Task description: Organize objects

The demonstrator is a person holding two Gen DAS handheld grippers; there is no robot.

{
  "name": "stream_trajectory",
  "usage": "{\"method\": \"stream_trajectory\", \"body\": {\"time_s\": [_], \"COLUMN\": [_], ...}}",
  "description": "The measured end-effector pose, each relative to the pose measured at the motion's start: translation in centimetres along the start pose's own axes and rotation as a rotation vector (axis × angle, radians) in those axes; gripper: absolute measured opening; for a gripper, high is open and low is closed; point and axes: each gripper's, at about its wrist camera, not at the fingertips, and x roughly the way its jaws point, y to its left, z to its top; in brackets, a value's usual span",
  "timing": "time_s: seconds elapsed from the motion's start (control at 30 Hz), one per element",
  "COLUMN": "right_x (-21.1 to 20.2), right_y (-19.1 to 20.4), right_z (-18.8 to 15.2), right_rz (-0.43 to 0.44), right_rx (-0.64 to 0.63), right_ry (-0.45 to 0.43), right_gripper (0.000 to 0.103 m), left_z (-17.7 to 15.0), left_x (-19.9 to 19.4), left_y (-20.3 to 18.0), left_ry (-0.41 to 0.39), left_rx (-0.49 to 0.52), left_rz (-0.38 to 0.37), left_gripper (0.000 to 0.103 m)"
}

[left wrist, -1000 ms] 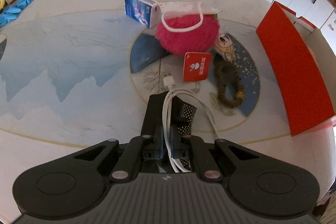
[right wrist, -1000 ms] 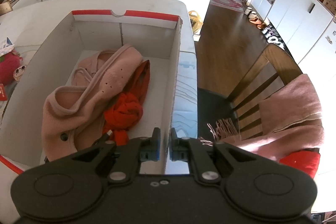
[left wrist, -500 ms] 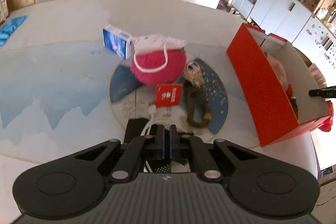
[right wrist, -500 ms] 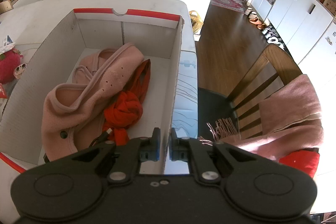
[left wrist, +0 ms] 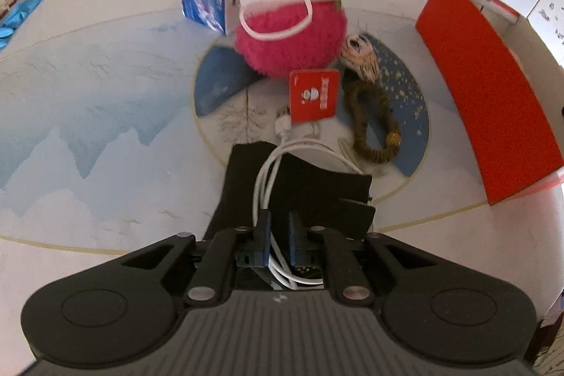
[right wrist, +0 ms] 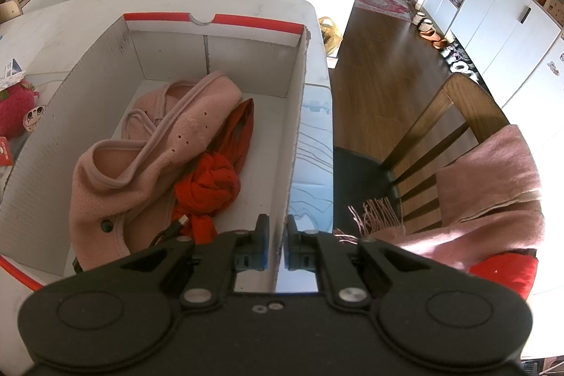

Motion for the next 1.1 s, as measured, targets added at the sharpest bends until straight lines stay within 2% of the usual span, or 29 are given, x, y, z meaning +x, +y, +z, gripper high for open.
{"method": "stream_trajectory", "body": {"time_s": [0.27,0.4,0.6,0.7,0.8,1.03,1.07,1.1], "right_x": [0.1,0.2,0.2,0.3,0.3,0.4,0.3,0.3], "right_y": [0.0,0.0,0.1,0.1,0.1,0.1,0.1,0.1], "right_z": [0.0,0.0,0.0,0.0,0.0,0.1,0.1,0.1], "right_rz": [0.002,0.000,-0.004,-0.006,-0.008,-0.009,-0.009,-0.009], "right_rx": [0.005,0.006,0.016,0.014,0.013,0.015,0.016,0.017], "right_ry": [0.002,0.003,0.004,0.004,0.006,0.005,0.006,0.006], "right_gripper": [0.008,0.008,0.009,0.009,0.009,0.009,0.009,0.009], "left_z": [0.4,0.3,0.4,0.4,0.3,0.4,0.4,0.5], "left_x": [0.0,0.3,-0.7,-0.4,0.6,1.6,1.6,1.7], "left_y": [0.3,0.2,0.2,0.5,0.4,0.6,0.6,0.5], "left_ry": [-0.016,-0.010,-0.058,-0.053,-0.026,-0.019,-0.020,-0.021], "left_rx": [-0.009,0.006,0.013,0.009,0.017,-0.005,-0.002,0.003], "left_rz": [0.012,0.010,0.017,0.028,0.036,0.037,0.041,0.050], "left_gripper": [0.017,0.029,0.030,0.043,0.043,0.042,0.041,0.034]}}
